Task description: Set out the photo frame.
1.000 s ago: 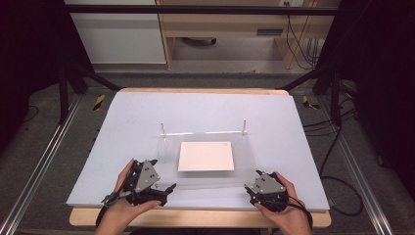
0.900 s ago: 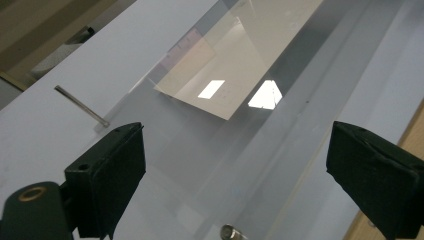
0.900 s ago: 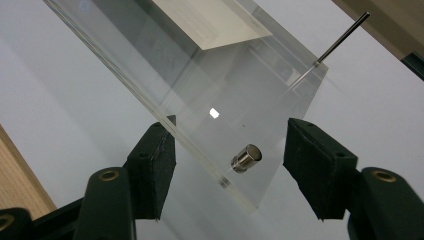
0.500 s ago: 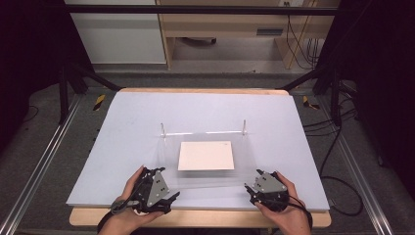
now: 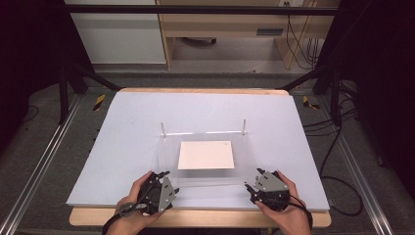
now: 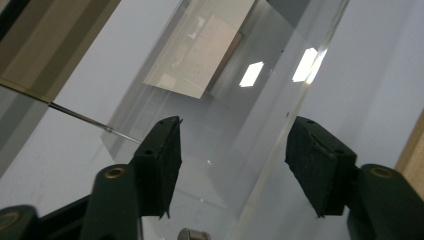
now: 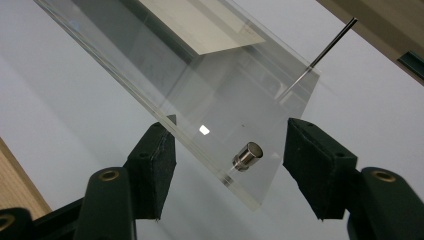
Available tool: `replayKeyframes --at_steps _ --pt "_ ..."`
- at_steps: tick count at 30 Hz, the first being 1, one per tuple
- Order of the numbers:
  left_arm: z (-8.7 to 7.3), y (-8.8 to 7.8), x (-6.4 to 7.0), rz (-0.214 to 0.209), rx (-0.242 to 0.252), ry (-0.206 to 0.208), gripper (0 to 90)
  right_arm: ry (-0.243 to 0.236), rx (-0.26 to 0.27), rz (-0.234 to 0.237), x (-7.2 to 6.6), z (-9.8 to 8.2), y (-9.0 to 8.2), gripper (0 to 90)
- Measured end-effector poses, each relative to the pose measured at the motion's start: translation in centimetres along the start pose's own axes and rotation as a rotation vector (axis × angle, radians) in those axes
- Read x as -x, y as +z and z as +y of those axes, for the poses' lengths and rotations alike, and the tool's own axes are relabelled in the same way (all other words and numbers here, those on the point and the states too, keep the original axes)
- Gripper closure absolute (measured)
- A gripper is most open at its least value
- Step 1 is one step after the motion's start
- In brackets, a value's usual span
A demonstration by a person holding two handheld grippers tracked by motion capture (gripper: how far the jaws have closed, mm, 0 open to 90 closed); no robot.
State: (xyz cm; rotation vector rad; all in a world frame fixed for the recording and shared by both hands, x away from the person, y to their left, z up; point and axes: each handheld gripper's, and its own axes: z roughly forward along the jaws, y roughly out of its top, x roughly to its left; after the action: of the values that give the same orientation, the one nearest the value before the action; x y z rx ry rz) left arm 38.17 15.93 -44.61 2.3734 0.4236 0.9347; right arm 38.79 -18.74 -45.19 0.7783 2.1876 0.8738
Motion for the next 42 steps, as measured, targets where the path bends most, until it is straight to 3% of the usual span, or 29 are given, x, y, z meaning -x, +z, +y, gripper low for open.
replayKeyframes --at_steps 7,17,20,28,33,35,41,42 --pt "0.5 0.9 0.5 0.02 -0.016 0.038 43.2 0.009 0.008 -0.003 0.1 0.1 -0.1 38.7" --pt "0.6 1.3 0.4 0.052 -0.003 0.016 51.2 0.015 0.015 -0.002 0.2 0.1 -0.2 38.8" --pt "0.7 1.1 0.5 0.067 -0.004 0.036 53.4 0.017 0.019 0.0 0.2 0.1 -0.2 38.8" --pt "0.8 0.8 0.2 0.077 0.002 0.026 55.1 0.026 0.033 0.004 0.3 0.2 -0.3 39.1" --pt "0.6 0.8 0.2 0.077 -0.009 0.033 54.7 -0.015 0.019 0.008 0.0 0.1 0.0 33.7" --pt "0.6 0.7 0.0 0.074 -0.001 0.018 54.7 -0.06 -0.001 -0.004 -0.3 -0.1 0.4 30.4" --pt "0.4 0.6 -0.4 0.078 0.003 0.001 54.7 -0.118 0.029 -0.036 -0.5 -0.2 0.5 29.3" --pt "0.3 0.6 -0.5 0.079 0.006 -0.008 54.7 -0.121 0.038 -0.041 -0.5 0.0 0.6 32.4"
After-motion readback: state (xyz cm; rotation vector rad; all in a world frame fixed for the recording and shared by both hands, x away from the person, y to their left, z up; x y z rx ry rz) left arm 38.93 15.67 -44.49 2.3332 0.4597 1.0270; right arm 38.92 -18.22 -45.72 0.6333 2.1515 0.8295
